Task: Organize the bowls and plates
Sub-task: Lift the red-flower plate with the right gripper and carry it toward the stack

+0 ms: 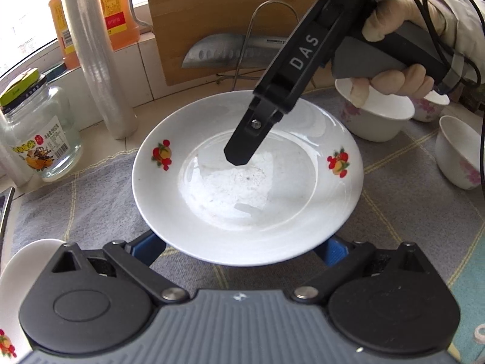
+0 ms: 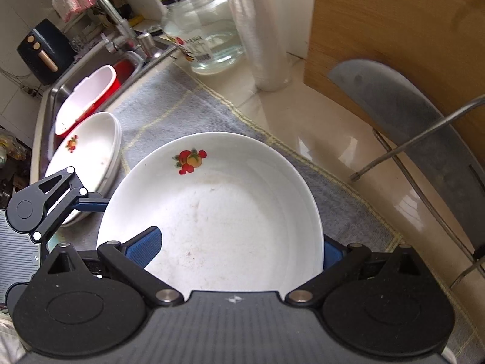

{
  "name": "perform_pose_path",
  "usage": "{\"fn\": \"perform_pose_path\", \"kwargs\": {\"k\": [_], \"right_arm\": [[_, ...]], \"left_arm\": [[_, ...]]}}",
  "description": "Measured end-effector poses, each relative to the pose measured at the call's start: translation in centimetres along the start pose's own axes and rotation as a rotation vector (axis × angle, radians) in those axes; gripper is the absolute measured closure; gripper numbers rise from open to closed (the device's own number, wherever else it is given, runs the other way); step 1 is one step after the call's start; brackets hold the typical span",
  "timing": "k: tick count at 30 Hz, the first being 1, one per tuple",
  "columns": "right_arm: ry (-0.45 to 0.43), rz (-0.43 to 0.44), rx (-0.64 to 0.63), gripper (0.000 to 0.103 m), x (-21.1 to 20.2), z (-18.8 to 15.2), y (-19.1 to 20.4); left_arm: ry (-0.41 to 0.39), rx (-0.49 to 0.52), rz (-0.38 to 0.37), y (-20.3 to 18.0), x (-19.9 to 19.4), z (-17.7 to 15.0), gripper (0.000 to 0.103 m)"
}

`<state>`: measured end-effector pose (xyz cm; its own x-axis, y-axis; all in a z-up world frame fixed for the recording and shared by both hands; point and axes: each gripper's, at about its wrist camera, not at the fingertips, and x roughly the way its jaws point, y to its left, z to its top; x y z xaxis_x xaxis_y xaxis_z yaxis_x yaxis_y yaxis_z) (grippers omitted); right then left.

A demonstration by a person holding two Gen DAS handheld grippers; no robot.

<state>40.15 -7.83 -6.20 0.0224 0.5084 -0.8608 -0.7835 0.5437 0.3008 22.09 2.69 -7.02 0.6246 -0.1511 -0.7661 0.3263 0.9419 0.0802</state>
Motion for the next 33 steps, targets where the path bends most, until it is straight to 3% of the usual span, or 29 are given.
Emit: {"fn": "perform_pose_path", "kwargs": {"k": [17, 33], "right_arm": [[-0.001, 0.073, -0.132, 0.0, -0.3, 1.5, 9.2], [0.013, 0.08, -0.15, 0.0, 5.2, 5.8, 18.4]], "left_arm": [[0.023, -0.116, 0.089, 1.9, -7.3, -4.0, 0.002], [0.024, -0.123, 0.114, 9.9, -12.3, -10.1, 0.002]]}}
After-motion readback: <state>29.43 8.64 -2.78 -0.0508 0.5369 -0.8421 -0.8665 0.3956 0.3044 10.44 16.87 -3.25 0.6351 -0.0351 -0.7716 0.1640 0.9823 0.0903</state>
